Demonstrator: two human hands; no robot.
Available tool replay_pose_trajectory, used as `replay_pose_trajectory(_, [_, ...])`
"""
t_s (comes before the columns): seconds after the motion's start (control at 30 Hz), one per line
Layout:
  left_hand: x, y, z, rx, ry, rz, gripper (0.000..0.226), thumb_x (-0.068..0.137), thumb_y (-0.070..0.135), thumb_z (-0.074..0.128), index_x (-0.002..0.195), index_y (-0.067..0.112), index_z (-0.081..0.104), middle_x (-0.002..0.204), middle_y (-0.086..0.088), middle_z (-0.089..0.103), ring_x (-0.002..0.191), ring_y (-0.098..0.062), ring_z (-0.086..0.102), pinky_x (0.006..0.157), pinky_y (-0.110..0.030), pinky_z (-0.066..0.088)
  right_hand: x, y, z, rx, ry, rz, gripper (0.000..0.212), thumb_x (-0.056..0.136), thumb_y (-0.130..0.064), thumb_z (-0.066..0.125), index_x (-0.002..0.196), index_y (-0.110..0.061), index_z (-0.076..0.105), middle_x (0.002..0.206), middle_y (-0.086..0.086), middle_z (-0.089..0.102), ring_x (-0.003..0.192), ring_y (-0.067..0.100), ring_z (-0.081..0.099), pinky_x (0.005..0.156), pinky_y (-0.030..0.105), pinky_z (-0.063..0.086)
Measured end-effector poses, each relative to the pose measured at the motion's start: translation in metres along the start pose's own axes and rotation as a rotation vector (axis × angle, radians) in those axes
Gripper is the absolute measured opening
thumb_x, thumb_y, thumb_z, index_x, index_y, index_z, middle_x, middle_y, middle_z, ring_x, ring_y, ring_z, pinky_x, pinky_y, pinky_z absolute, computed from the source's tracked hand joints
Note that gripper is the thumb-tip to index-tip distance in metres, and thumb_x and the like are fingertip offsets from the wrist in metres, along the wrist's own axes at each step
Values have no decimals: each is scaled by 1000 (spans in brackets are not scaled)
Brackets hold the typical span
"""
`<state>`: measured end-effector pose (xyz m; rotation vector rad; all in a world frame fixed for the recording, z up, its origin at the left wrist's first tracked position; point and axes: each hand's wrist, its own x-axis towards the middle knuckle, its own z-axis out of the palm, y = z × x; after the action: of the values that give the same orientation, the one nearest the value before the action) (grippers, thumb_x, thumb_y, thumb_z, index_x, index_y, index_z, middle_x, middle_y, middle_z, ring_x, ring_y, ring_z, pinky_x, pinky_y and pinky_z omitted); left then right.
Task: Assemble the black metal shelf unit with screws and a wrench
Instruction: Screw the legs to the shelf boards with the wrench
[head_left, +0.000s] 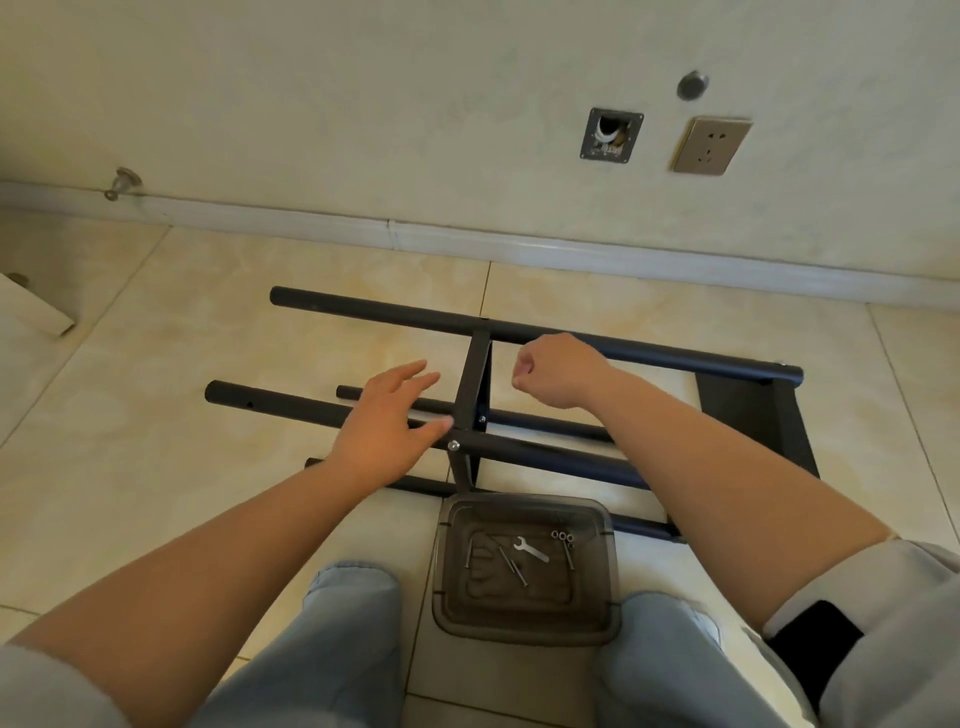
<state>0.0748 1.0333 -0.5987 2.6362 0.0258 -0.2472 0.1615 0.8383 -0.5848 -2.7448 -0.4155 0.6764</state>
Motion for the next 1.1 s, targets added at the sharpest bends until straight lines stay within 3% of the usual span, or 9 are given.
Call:
replay_pose_trajectory(0.07, [-10, 8, -5, -236, 153, -189, 31, 93, 30, 56, 123, 21, 57, 127, 2, 54, 109, -9, 50, 94, -27, 39, -4, 1, -5, -102, 74, 14, 24, 95, -24, 44, 104, -17, 66, 104, 2, 65, 92, 22, 59, 81, 37, 52])
replay_pose_trajectory(0.17, [-23, 17, -4, -573, 85, -543, 21, 95, 29, 52, 97, 12, 64, 90, -2, 63, 76, -10, 54, 78, -31, 48, -4, 5, -9, -198, 192, 25, 25, 95, -19, 46, 118, -19, 56, 116, 4, 54, 104, 24, 52, 82, 35, 47])
replay_pose_trajectory(0.23, [-29, 21, 0, -808, -70, -765, 30, 96, 37, 49, 91, 11, 62, 86, -5, 64, 70, -12, 56, 64, -27, 48, 0, 9, -9, -245, 248, 42, 34, 93, -15, 48, 127, -19, 48, 123, 5, 46, 111, 25, 45, 85, 35, 43])
replay_pose_trajectory(0.3, [-29, 23, 5, -1028, -166, -892, 37, 96, 42, 48, 102, 7, 57, 95, -8, 66, 77, -15, 63, 59, -24, 48, 4, 14, -6, -295, 252, 65, 45, 91, -12, 49, 135, -19, 40, 129, 6, 43, 116, 26, 42, 87, 36, 42])
replay_pose_trajectory(0.43, [-18, 29, 13, -1311, -62, -935, 32, 97, 31, 49, 115, 5, 51, 103, -16, 65, 94, -28, 64, 76, -35, 53, 15, 22, 1, -305, 157, 90, 54, 91, -12, 47, 141, -20, 30, 131, 6, 45, 115, 27, 44, 88, 37, 40])
replay_pose_trajectory(0.6, [-2, 39, 16, -1516, -9, -1028, 21, 96, 20, 52, 110, 5, 48, 115, -23, 59, 104, -39, 60, 92, -46, 51, 34, 28, 4, -234, 173, 161, 35, 98, -29, 43, 132, -19, 40, 122, 5, 52, 107, 27, 50, 84, 37, 38])
replay_pose_trajectory(0.83, [19, 50, 13, -1544, 37, -1085, 43, 92, 6, 56, 132, 0, 42, 129, -22, 49, 119, -43, 48, 94, -52, 48, 45, 34, -6, -90, 127, 196, 29, 100, -38, 39, 123, -22, 47, 102, 3, 59, 92, 24, 52, 77, 33, 34])
replay_pose_trajectory(1.0, [31, 49, 6, -1519, 81, -1052, 45, 91, 6, 58, 132, -2, 42, 131, -21, 47, 120, -41, 48, 93, -52, 49, 44, 28, -26, -18, 182, 177, 26, 99, -37, 42, 118, -22, 50, 95, 1, 58, 87, 22, 52, 77, 33, 36])
replay_pose_trajectory(1.1, [37, 52, -6, -1515, 112, -976, 41, 91, 5, 58, 128, -4, 45, 120, -20, 52, 113, -36, 53, 93, -49, 50, 40, 22, -43, 42, 235, 172, 25, 98, -37, 44, 116, -21, 51, 96, 1, 58, 90, 23, 54, 82, 35, 40])
